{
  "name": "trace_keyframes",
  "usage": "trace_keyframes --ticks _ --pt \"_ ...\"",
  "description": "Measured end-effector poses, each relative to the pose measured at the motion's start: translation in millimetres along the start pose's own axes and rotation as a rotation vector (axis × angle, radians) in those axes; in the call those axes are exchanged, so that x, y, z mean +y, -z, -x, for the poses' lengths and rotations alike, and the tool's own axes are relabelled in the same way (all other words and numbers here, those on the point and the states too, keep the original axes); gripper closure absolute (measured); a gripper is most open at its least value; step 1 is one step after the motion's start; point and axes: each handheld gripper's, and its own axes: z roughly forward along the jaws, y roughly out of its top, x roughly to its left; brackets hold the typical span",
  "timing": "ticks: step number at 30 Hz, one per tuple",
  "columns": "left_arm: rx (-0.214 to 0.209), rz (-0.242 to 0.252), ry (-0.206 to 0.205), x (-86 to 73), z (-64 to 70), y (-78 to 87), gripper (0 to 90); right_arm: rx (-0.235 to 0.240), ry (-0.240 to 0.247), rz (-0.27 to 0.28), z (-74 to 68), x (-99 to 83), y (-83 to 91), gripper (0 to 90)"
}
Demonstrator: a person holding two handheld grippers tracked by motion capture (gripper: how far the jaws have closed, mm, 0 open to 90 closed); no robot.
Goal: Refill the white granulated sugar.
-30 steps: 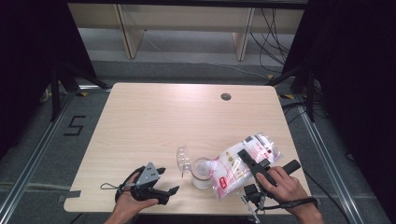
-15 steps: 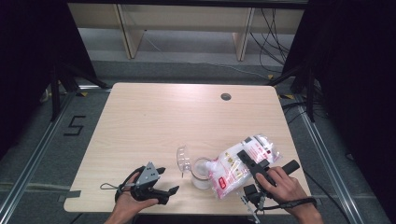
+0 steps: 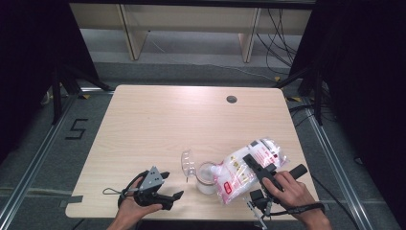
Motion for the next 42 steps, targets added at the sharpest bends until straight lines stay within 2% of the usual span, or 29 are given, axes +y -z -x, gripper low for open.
trace_keyframes --ticks 2,3,5,10,12,18,19,21,30,33,35,39,42 --pt "0.0 0.0 0.0 0.0 0.0 0.1 17.7 -0.006 0.012 0.006 1.1 0.0 -0.2 65.8" --pt "0.006 0.0 0.0 0.1 0.1 0.3 17.7 0.001 -0.005 -0.003 -0.1 -0.3 0.5 65.8" --pt "0.012 -0.008 -0.01 0.2 -0.8 0.9 17.7 0.001 -0.004 -0.003 0.0 -0.3 0.6 65.8" --pt "0.006 0.003 -0.002 0.2 -0.3 0.4 17.7 0.0 -0.003 0.001 0.3 -0.2 0.4 65.9" --pt "0.008 0.001 0.001 0.1 0.0 0.4 17.7 0.004 0.012 0.004 0.6 -0.2 -0.1 65.9" --pt "0.008 0.002 0.002 0.1 0.2 0.4 17.7 0.007 -0.004 -0.003 -1.5 0.0 -0.5 66.0" --pt "0.01 -0.001 -0.003 0.1 -0.1 0.6 17.7 0.004 -0.012 0.009 -2.8 -0.5 -2.2 66.0" --pt "0.002 0.001 0.002 0.0 0.1 0.0 17.7 0.013 0.005 0.0 -1.8 -1.0 -2.1 66.0" --pt "0.002 0.006 0.01 -0.4 0.6 -0.7 17.7 0.01 -0.011 -0.003 -4.5 -4.5 -4.1 66.1" --pt "0.003 0.001 -0.001 -0.1 -0.2 -0.2 17.7 0.024 -0.003 -0.009 -3.7 -4.4 -3.9 66.2" --pt "0.003 0.001 -0.001 -0.2 -0.4 -0.4 17.7 0.01 -0.011 -0.001 -4.8 -4.5 -4.3 66.2" --pt "0.004 0.001 0.001 -0.1 0.1 -0.3 17.7 0.018 0.0 0.001 -2.7 -3.4 -3.2 66.3" --pt "0.004 0.0 -0.006 0.0 -0.5 -0.1 17.7 0.018 -0.009 -0.003 -2.0 -2.3 -1.7 66.3"
